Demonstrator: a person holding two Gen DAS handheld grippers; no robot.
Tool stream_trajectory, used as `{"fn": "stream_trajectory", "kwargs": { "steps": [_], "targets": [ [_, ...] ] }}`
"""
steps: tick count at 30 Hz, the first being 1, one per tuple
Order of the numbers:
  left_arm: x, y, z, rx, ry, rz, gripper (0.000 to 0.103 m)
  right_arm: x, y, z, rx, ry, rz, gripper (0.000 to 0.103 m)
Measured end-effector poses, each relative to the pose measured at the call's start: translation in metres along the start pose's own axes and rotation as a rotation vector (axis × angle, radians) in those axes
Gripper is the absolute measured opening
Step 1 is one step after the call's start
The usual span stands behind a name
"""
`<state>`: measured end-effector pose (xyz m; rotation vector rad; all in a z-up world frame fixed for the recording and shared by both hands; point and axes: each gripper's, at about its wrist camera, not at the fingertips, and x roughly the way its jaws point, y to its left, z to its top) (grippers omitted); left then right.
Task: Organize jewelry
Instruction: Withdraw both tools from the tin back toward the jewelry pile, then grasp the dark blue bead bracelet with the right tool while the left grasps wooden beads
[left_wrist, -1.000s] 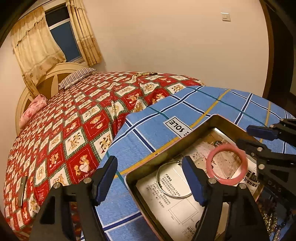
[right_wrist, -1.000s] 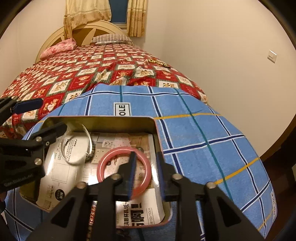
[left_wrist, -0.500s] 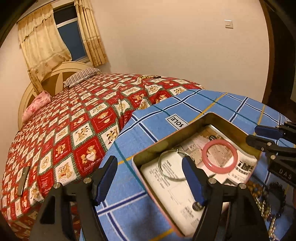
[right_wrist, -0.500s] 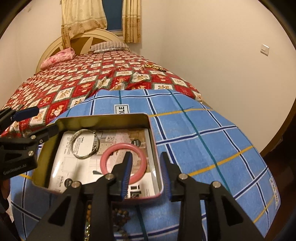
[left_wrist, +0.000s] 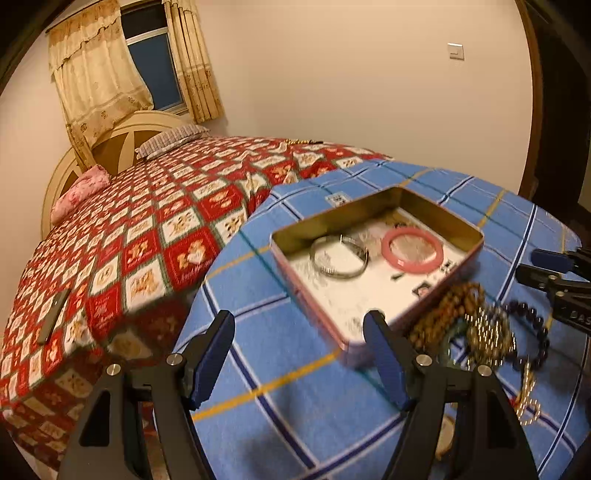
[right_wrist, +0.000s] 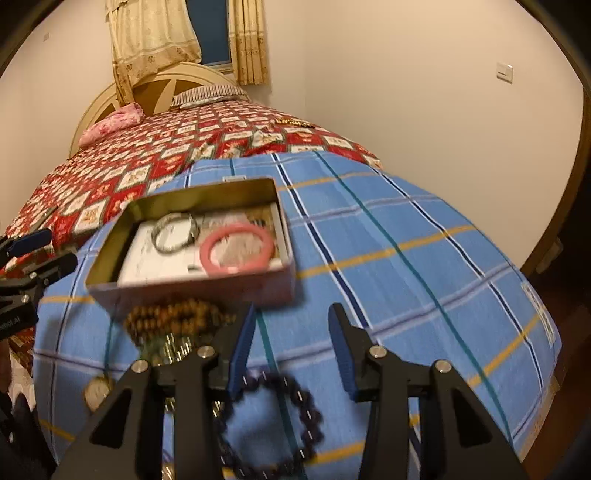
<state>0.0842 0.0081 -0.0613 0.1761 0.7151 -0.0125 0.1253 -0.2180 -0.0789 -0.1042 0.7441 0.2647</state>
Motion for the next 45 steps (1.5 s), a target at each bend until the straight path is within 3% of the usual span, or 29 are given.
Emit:
{"fn": "stream_trajectory", "kwargs": {
  "steps": [10,18,22,24,25,30,36,42,43,45],
  "targets": [
    [-0.001,-0.020,-0.021,-0.032,0.036,-0.042,0.072,-0.025,-0.036,-0.050,0.098,0.037,-0.053,0.045],
    [-0.003,-0.038,-0.016,0.001,0.030,-0.075,0.072,-0.016,-0.013,-0.047,0.039,0.037,-0.012,0.045],
    [-0.003,-0.043,-0.012,-0.010,0.028,-0.122,0.072,-0.002,-0.007,-0.047,0.020,0.088,-0.027,0.045],
    [-0.004,-0.047,-0.010,-0.011,0.027,-0.145,0.072,0.002,-0.008,-0.048,0.019,0.113,-0.019,0.037],
    [-0.005,-0.052,-0.008,-0.004,0.024,-0.159,0.072,0.004,-0.008,-0.049,0.014,0.129,-0.015,0.017],
    [-0.006,-0.072,-0.004,0.046,0.007,-0.191,0.072,0.000,0.000,-0.053,-0.031,0.119,-0.020,0.016],
    [0.005,-0.091,0.005,0.071,0.014,-0.232,0.072,-0.012,-0.007,-0.056,0.013,0.069,-0.028,0.016],
    [0.023,-0.127,0.015,0.167,0.035,-0.263,0.072,-0.013,-0.010,-0.055,0.034,0.060,-0.016,0.016],
    [0.030,-0.130,0.016,0.175,0.049,-0.254,0.070,-0.014,-0.010,-0.055,0.034,0.058,-0.015,0.016],
    [0.041,-0.131,0.016,0.172,0.079,-0.250,0.044,-0.014,-0.010,-0.055,0.031,0.056,-0.013,0.016]
  ]
}}
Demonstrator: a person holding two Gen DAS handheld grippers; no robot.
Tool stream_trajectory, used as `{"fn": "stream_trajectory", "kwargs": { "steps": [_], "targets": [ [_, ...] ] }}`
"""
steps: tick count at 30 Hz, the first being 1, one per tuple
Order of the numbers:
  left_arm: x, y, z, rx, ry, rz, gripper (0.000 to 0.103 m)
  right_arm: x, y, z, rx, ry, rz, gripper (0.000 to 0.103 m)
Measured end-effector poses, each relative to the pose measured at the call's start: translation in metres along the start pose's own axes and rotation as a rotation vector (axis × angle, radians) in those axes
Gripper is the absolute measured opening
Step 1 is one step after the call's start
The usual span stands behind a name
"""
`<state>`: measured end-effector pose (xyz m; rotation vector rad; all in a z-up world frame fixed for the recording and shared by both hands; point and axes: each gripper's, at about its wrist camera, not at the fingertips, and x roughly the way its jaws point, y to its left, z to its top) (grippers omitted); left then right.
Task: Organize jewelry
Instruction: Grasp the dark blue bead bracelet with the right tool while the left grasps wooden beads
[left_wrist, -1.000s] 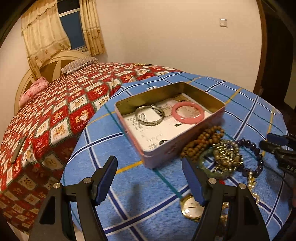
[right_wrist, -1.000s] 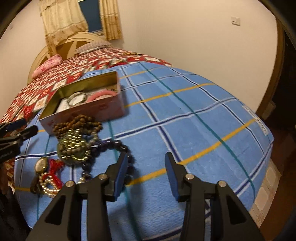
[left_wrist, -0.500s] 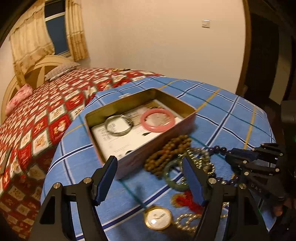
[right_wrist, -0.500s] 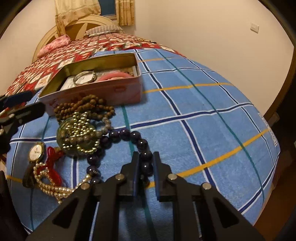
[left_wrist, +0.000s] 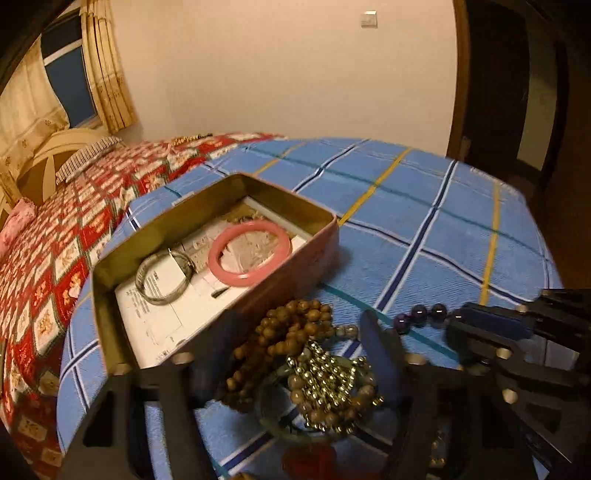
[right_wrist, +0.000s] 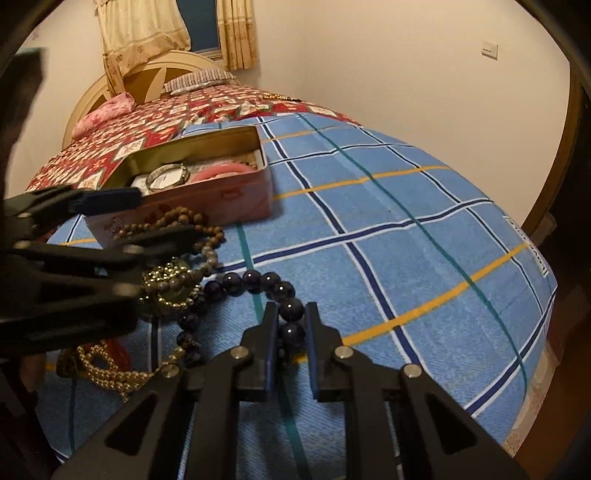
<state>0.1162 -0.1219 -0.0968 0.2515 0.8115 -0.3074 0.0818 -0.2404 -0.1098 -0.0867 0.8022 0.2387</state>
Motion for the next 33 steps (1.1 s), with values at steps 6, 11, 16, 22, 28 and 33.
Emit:
{"fn": "stream_trajectory", "kwargs": {
  "steps": [6,11,16,22,28,33],
  "targets": [
    [-0.006,0.015,-0.002,-0.039,-0.004,0.007,0.013,-0.005,0.002,-0.002,-0.006,-0.025,0.009,0.016],
    [-0.047,0.035,0.001,-0.098,-0.098,-0.003,0.013,-0.014,-0.002,-0.003,0.018,-0.062,0.032,0.016],
    [-0.079,0.055,0.007,-0.154,-0.162,-0.010,0.013,-0.035,-0.005,0.006,0.036,-0.108,0.049,0.016],
    [-0.094,0.064,0.012,-0.173,-0.195,-0.014,0.013,-0.054,-0.009,0.022,0.053,-0.161,0.065,0.016],
    [-0.100,0.065,0.011,-0.169,-0.211,0.003,0.013,-0.052,-0.010,0.026,0.051,-0.160,0.059,0.016],
    [-0.103,0.072,0.011,-0.179,-0.220,0.016,0.013,-0.052,-0.009,0.032,0.044,-0.170,0.066,0.016]
  ]
}}
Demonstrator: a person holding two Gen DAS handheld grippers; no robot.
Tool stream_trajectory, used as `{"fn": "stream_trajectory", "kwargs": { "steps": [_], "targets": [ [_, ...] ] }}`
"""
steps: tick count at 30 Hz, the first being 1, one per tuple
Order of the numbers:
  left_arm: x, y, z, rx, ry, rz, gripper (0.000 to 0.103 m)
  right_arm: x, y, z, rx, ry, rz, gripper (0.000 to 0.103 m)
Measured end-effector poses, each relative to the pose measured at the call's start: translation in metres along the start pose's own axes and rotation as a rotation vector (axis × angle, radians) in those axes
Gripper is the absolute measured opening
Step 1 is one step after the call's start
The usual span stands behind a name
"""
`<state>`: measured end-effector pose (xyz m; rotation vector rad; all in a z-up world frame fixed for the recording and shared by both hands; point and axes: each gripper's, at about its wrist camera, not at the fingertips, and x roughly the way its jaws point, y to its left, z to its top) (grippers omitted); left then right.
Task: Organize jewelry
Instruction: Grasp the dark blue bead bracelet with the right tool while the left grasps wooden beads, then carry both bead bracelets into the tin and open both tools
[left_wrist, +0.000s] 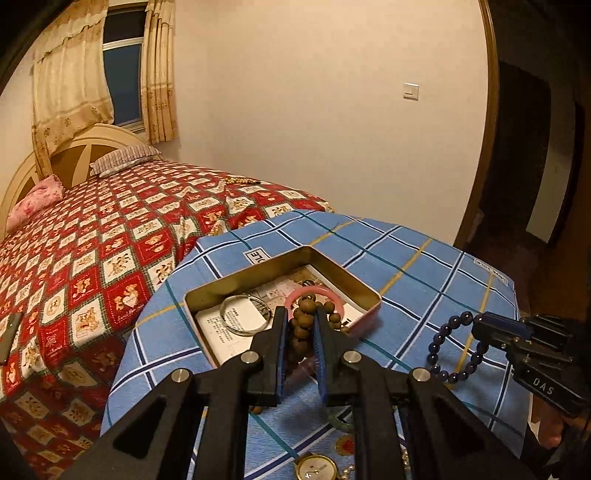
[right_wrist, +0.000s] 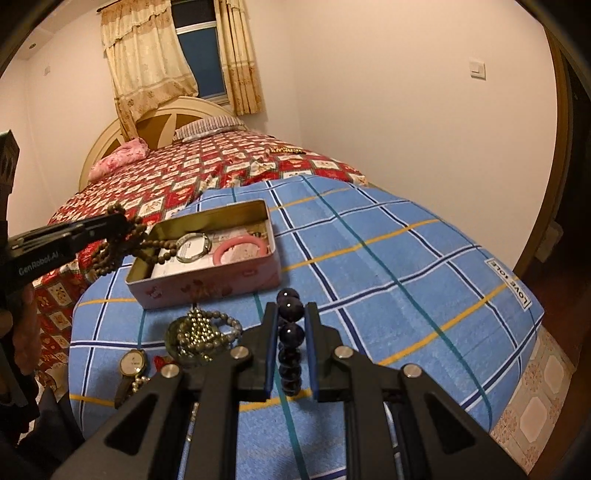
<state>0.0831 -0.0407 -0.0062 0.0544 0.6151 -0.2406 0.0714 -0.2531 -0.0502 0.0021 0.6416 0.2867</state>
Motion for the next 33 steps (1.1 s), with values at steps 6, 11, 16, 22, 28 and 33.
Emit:
{"fn": "stream_trajectory", "kwargs": {
  "steps": [6,11,16,22,28,33],
  "targets": [
    [0.000,0.012,0.003,-0.014,-0.008,0.020,0.013,0.000,0.008,0.016,-0.026,-0.022,0.017,0.016],
    [0.001,0.020,0.004,-0.023,-0.009,0.032,0.013,0.004,0.014,0.027,-0.044,-0.031,0.029,0.016],
    [0.003,0.026,0.006,-0.026,-0.011,0.045,0.013,0.010,0.022,0.035,-0.069,-0.032,0.040,0.016],
    [0.007,0.033,0.009,-0.031,-0.010,0.056,0.013,0.017,0.034,0.044,-0.094,-0.034,0.054,0.016],
    [0.011,0.039,0.011,-0.034,-0.007,0.061,0.013,0.027,0.044,0.054,-0.120,-0.030,0.067,0.016],
    [0.014,0.045,0.014,-0.035,-0.007,0.067,0.013,0.036,0.051,0.061,-0.137,-0.023,0.074,0.016]
  ]
}}
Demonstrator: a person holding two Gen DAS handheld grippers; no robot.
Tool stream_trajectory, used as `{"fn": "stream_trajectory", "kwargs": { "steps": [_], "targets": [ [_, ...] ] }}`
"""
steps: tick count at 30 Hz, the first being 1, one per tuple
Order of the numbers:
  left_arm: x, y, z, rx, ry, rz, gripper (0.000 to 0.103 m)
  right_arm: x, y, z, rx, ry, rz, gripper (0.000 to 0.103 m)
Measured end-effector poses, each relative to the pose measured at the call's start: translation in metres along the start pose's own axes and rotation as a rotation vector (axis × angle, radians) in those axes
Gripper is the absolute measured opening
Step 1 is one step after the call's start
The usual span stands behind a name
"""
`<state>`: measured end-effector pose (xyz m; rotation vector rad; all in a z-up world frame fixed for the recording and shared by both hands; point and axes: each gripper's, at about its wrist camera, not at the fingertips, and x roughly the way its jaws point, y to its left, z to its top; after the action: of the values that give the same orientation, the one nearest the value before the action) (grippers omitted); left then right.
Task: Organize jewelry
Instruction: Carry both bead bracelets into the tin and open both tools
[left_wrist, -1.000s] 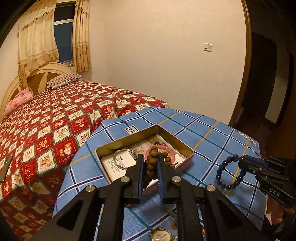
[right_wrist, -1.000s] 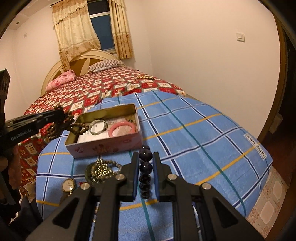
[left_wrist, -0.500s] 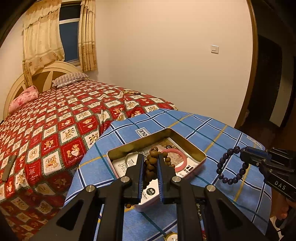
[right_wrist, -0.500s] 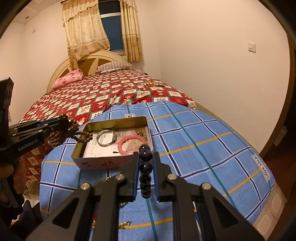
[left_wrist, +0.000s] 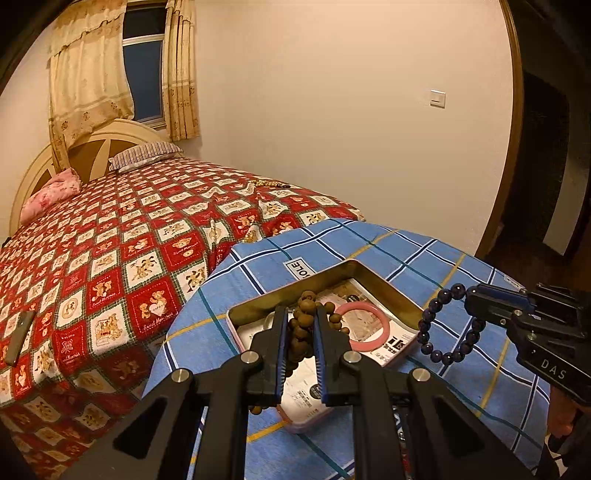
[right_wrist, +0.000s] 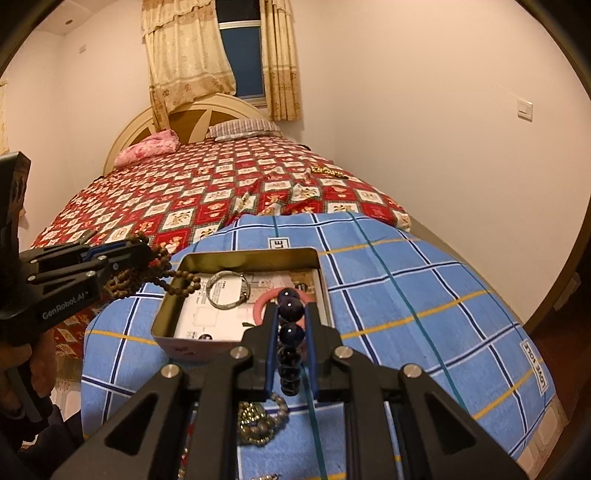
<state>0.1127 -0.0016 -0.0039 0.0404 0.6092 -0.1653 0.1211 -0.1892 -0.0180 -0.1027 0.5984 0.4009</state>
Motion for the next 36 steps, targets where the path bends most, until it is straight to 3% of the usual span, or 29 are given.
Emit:
{"fn": "stream_trajectory", "kwargs": {
  "steps": [36],
  "targets": [
    [0.061,0.016,0.020,0.033,0.048,0.061,0.013,0.061,0.016,0.039,-0.065,0.032,-0.016,0.016]
  ]
}}
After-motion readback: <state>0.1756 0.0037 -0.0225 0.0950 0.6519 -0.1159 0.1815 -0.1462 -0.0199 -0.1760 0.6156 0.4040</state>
